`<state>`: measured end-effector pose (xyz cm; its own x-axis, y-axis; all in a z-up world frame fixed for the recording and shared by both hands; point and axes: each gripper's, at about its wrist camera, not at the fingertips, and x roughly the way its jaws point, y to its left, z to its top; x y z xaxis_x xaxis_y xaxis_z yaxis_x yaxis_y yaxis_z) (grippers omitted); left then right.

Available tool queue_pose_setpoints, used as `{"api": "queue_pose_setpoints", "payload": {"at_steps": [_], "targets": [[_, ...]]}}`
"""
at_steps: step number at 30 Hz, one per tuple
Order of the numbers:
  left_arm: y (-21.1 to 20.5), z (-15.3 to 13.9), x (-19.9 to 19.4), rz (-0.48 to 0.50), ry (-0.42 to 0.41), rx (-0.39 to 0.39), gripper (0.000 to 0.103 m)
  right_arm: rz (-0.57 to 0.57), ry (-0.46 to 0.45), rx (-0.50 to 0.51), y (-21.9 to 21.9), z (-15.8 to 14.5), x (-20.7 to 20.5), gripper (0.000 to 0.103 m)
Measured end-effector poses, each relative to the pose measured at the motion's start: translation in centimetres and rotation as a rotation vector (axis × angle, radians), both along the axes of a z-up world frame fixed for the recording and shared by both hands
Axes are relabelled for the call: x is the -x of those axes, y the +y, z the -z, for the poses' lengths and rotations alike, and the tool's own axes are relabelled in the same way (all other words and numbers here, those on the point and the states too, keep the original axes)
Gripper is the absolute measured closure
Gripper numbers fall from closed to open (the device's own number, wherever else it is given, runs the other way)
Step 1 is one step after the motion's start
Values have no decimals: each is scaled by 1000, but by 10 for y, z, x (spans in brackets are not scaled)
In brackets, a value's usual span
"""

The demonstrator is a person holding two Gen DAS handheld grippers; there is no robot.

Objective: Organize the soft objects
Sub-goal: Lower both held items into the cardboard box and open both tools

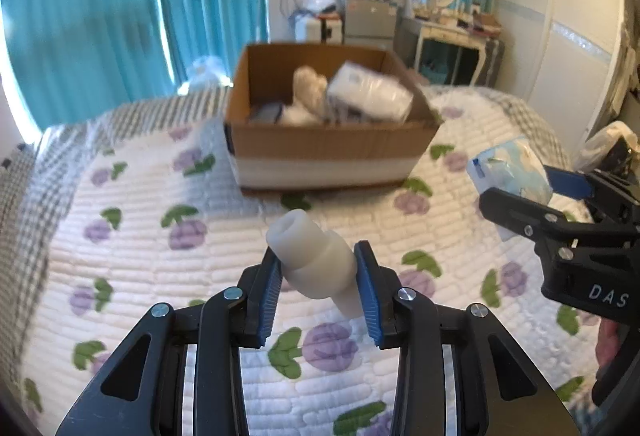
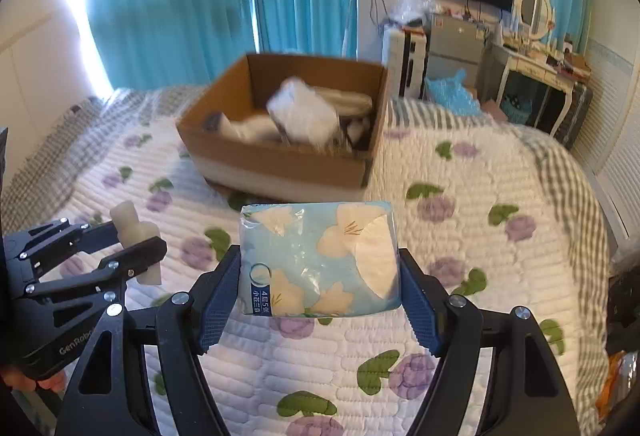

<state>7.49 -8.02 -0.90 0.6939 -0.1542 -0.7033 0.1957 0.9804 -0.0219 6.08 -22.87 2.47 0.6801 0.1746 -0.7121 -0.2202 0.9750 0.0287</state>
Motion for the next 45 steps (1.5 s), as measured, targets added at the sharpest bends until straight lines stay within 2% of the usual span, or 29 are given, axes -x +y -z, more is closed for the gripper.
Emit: {"api": "queue_pose_setpoints", "payload": {"at_steps": [7,11,17,22,29,31,38,39,41,44,45], "targets": [[1,-45,3,5,-84,-12,68,-34,-80,7,9,-49,5,29],[4,-61,-12,15,-103,9,68,-49,-120,14,15,-69,-7,29],[3,-72,-54,18,-120,24,68,-62,-168,28,19,-90,-42,29],[2,-71,-104,15,-109,49,68,-68,-195,14,19,-102,-89,29],[-4,-59,-161,12,-106,9,67,-61,-201,13,22,-95,-154,29],[-4,-54,-175,10,-108,0,63,-59,-191,7,23,-88,-171,29],[4,-34,-212,0,-101,-21,59,-49,-134,-28,27,-55,-226,29],[4,-32,-215,-7,-105,-31,57,-45,-125,-36,27,-50,-233,29],[4,-29,-219,-33,-105,-46,37,-28,-110,-51,23,-41,-246,29],[7,-30,-217,-25,-129,-36,32,-12,-82,-59,24,-28,-261,28],[8,-32,-214,-25,-141,-42,32,-9,-82,-58,24,-26,-263,23]]}}
